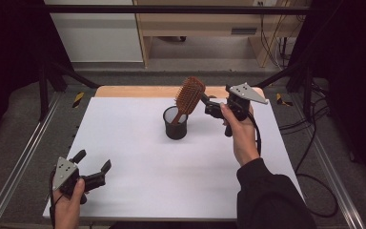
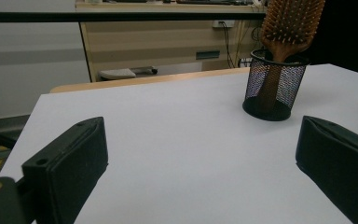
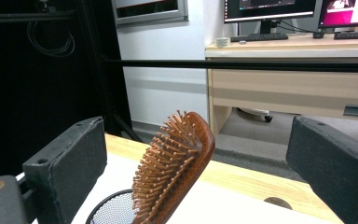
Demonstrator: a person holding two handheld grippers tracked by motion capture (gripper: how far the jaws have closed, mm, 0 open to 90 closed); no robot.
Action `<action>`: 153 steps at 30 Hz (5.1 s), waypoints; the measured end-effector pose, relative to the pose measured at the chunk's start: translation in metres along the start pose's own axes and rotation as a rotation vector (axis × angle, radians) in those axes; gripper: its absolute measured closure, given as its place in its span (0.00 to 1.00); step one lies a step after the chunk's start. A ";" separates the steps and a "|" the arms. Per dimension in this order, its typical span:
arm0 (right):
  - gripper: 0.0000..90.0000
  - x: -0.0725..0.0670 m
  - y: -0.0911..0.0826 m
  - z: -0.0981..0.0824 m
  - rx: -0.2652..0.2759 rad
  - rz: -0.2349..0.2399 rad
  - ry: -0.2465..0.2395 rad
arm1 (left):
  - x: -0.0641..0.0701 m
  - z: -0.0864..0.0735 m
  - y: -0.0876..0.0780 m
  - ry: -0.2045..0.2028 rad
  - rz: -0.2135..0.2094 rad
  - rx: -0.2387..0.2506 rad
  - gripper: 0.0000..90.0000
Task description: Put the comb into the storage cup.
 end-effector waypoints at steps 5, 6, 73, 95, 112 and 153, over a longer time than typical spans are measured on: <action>0.06 -0.002 -0.008 0.006 0.000 0.008 -0.007 | -0.004 0.000 0.001 -0.016 0.001 0.001 0.03; 0.06 -0.002 -0.008 0.006 -0.003 0.009 -0.007 | -0.004 0.000 0.001 -0.019 0.003 -0.002 0.03; 0.03 0.062 -0.145 -0.011 0.015 -0.075 -0.065 | -0.012 0.002 -0.002 -0.041 0.001 0.016 0.02; 0.04 0.063 -0.186 -0.059 -0.010 -0.087 -0.020 | -0.011 0.002 -0.002 -0.037 0.000 0.014 0.02; 0.03 0.059 -0.196 -0.101 -0.036 -0.079 -0.022 | -0.011 0.002 -0.003 -0.031 -0.001 0.018 0.02; 0.04 0.028 -0.175 -0.150 -0.092 0.032 -0.070 | -0.007 0.004 -0.004 -0.028 -0.014 0.032 0.02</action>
Point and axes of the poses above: each handheld gripper's, and its own axes: y roughly forward along the jaws, z roughly out of its top, x roughly to its right, the point moved 10 cm from there along y, roughly forward along the jaws, and after that the axes turned 11 degrees about z, right-handed, at the moved point
